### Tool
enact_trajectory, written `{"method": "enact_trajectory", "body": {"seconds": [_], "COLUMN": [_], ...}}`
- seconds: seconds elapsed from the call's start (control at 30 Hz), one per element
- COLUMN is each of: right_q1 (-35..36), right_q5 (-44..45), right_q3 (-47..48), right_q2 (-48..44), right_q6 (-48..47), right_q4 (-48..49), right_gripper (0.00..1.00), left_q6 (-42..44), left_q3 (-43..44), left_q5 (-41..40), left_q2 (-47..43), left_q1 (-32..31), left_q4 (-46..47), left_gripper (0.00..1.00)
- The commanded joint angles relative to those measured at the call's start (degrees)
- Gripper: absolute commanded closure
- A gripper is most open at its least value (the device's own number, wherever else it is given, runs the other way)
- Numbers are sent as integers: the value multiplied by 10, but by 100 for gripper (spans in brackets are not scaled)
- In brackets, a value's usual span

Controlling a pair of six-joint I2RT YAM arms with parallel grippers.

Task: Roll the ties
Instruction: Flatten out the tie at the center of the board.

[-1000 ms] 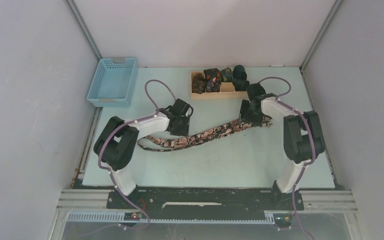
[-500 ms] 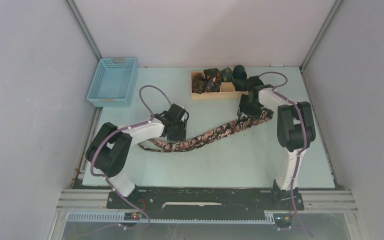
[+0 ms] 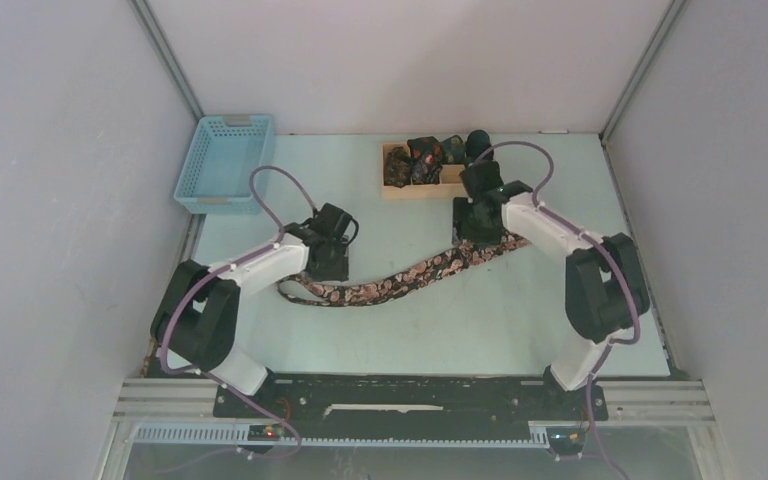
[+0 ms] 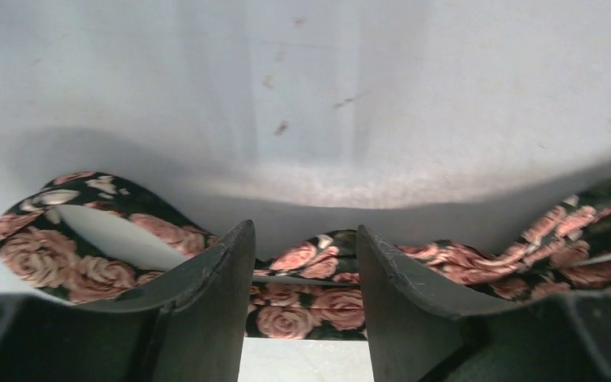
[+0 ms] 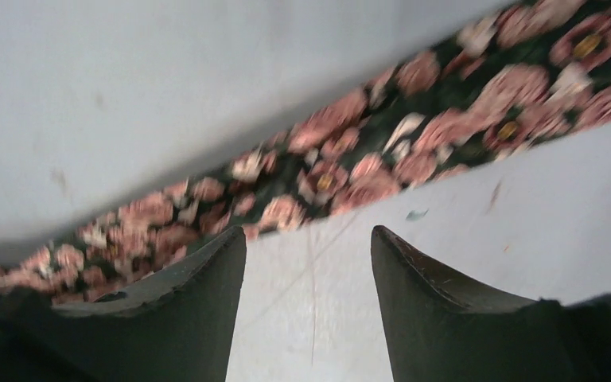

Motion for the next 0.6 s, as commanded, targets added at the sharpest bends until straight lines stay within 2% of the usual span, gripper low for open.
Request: {"method": "enact_trajectory", "body": {"seconds": [0.0, 0.2, 0.33, 0.57], "right_q1": [58, 155, 211, 228], "right_q5": [9, -15, -44, -98], "right_q3": [-80, -163, -175, -155], "right_q2": [-69, -115, -103, -49], "right_q6": [14, 44, 53, 48], "right_q4": [7, 54, 89, 136], "right_gripper": [38, 38, 38, 39], "left_q6": [12, -10, -24, -79], "left_q3": [5, -1, -12, -66], "left_q5": [-35, -49, -63, -39], "left_q2": [3, 45, 60, 38], "left_q1": [33, 64, 64, 65], "left_q4": [-17, -16, -24, -19], "left_gripper": [44, 47, 49, 50]}}
